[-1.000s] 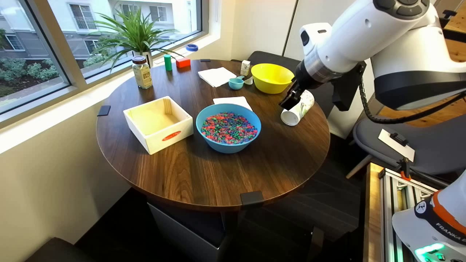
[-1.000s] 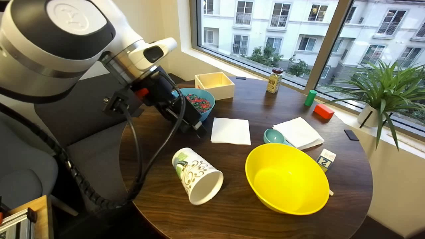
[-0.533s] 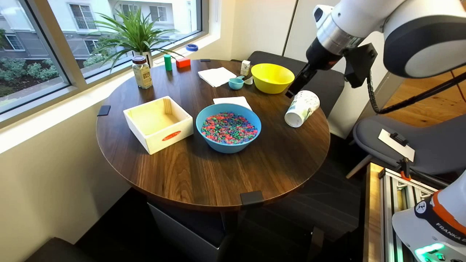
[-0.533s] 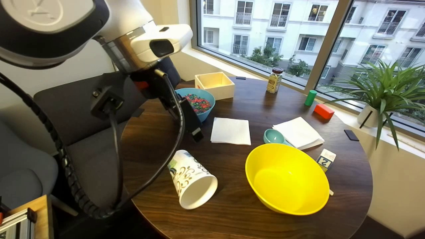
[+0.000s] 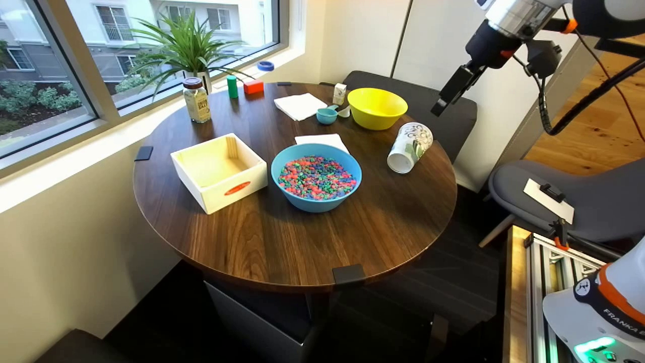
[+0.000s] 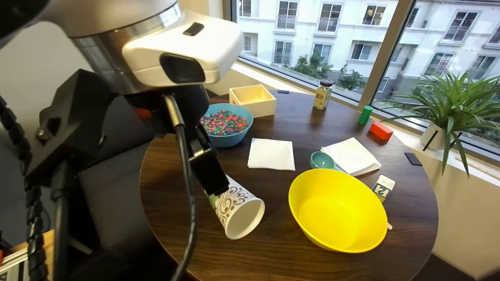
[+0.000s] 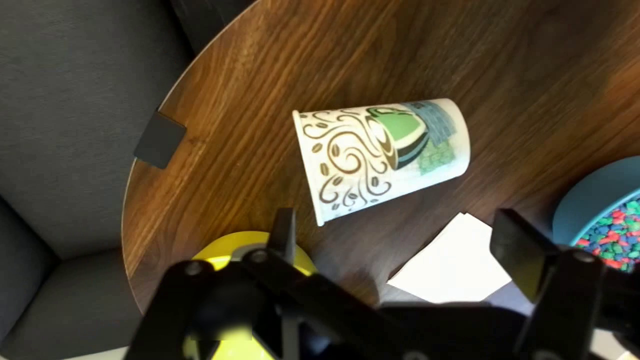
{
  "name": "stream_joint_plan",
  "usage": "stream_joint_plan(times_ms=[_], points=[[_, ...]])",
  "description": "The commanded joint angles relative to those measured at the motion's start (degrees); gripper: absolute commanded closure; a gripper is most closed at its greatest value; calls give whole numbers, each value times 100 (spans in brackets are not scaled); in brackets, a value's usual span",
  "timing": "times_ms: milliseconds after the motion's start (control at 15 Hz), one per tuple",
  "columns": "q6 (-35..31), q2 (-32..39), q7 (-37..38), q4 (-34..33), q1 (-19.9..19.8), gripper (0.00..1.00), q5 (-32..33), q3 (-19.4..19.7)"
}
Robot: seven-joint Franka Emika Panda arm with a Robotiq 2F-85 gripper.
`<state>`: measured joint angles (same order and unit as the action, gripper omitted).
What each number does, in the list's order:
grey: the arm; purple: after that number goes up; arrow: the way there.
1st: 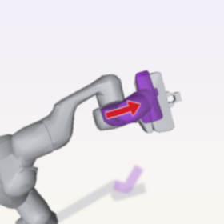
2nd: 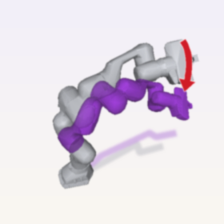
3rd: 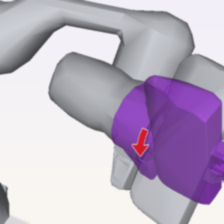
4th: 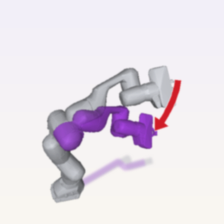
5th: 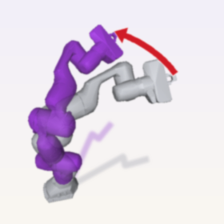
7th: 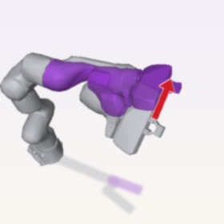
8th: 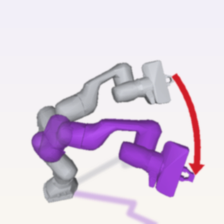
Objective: Place the coffee cup upright
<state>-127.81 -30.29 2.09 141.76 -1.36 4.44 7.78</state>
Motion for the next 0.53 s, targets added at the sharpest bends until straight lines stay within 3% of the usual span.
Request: stream_joint_plan(times_ms=[0, 67, 133, 467], points=[[-388, -277, -946, 329, -7, 0, -650, 476], [-526, -261, -1060, 336, -26, 0, -796, 563], [-262, -126, -785, 131, -174, 0, -551, 282], [-297, -124, -848, 127, -219, 0, -566, 250]])
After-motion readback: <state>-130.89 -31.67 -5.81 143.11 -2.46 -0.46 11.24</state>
